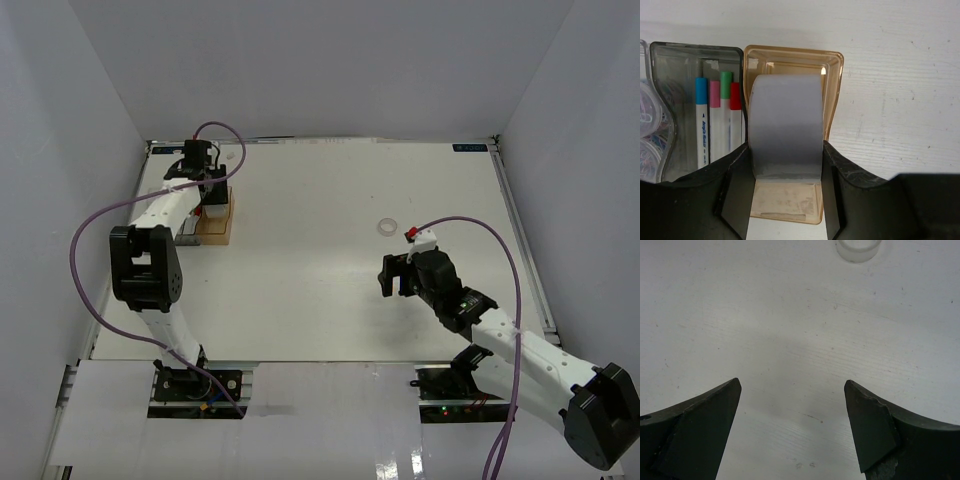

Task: Sort the stationery into containers
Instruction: Place the stationery in the storage box, then pick up the stationery from the center of the board.

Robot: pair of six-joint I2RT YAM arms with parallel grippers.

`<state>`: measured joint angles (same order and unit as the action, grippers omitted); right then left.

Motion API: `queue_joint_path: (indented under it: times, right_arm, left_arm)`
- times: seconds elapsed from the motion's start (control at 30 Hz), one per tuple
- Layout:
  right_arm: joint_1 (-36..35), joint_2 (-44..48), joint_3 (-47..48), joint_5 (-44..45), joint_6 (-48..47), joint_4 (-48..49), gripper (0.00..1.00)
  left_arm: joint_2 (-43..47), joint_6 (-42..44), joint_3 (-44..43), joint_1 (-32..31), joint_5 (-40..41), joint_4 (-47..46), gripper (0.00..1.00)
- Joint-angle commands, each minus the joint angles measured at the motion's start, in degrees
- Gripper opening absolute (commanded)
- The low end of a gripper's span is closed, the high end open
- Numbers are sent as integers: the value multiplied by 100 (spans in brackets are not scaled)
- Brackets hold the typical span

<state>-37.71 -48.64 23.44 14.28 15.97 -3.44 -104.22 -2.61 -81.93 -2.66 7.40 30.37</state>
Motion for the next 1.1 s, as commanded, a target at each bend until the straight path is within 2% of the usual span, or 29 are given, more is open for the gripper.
queue_joint_path:
  times: [0.0, 0.33, 0.57, 0.67, 0.8, 0.97, 1.07]
  right_arm:
    - [45, -31, -24, -57, -50, 274, 90]
    - [71, -14, 2, -92, 3, 274, 90]
    - [159, -49, 187, -180, 29, 265, 90]
    - [482, -223, 467, -163, 169, 81, 91]
    - [1072, -716, 1091, -295, 354, -393, 94]
    - [1872, -1515, 1846, -286, 319, -535, 99]
    - [2188, -2095, 2329, -294, 381, -526, 98]
  left_arm:
    - [-186, 24, -226, 55, 69, -189, 51]
    - [-327, -20, -341, 81, 42, -242, 67]
    - [-2, -73, -411, 72, -133, -172, 78]
    - [358, -169, -446, 72, -300, -93, 83]
    - [1243, -397, -219, 81, -607, -58, 98]
    - [2422, -810, 519, 81, -1135, -285, 98]
    - [3371, -1214, 1440, 81, -1494, -785, 98]
